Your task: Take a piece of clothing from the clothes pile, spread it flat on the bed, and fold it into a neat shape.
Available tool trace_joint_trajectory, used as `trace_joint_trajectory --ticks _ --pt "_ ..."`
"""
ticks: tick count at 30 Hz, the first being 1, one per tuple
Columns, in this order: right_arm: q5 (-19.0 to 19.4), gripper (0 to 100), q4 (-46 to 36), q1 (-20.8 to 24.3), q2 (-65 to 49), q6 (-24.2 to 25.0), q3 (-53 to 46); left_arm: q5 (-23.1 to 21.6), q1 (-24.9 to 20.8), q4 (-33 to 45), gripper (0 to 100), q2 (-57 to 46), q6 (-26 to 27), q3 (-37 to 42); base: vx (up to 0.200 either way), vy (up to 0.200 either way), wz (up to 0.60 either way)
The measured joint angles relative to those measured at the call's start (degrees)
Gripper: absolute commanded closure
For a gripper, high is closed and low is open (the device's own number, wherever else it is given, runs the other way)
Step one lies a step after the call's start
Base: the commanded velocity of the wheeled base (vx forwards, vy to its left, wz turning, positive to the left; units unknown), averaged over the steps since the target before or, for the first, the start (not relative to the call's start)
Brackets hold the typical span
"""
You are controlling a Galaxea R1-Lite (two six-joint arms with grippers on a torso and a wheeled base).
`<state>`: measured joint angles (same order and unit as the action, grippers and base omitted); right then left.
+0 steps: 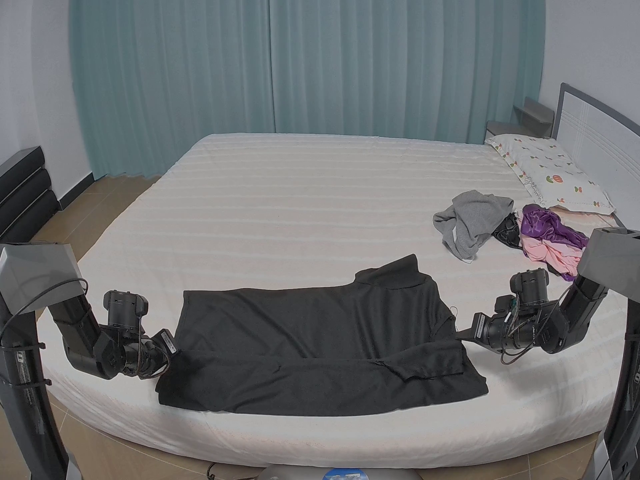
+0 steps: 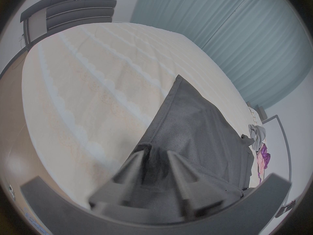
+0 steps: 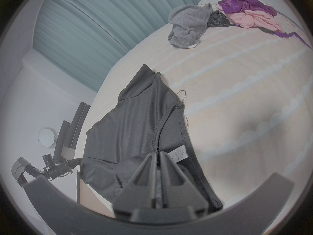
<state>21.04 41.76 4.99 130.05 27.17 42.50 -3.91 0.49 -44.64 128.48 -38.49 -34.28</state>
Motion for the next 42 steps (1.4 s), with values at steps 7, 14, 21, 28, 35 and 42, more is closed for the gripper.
trace_joint_trajectory --ticks 7,14,21,28,35,42 --pt "0.13 0 0.55 0.68 -0.01 1.12 -0.55 -0.07 -0.02 -0.02 0 0.99 -2.29 -0.91 0.0 0.0 0.0" --pt "0.35 0 2.16 2.51 -4.91 7.75 -7.39 -0.66 0.56 -0.62 0 -0.11 -5.77 -0.09 0.0 0.0 0.0" --pt "-2.62 0 9.52 6.75 -7.5 22.99 -13.15 -1.48 0.63 -0.98 0 -3.75 -9.35 3.74 0.0 0.0 0.0" --pt "-7.63 0 11.69 10.78 -5.99 27.43 -14.8 -5.77 0.66 -1.12 0 -6.45 -12.71 6.97 0.0 0.0 0.0" --pt "-12.31 0 11.58 13.18 -4.11 28.47 -14.42 -5.91 0.8 -1.15 0 -6.89 -12.84 7.68 0.0 0.0 0.0" --pt "-15.8 0 11.47 14.77 -2.07 28.55 -13.42 -5.91 0.72 -1.15 0 -7.01 -12.82 7.98 0.0 0.0 0.0"
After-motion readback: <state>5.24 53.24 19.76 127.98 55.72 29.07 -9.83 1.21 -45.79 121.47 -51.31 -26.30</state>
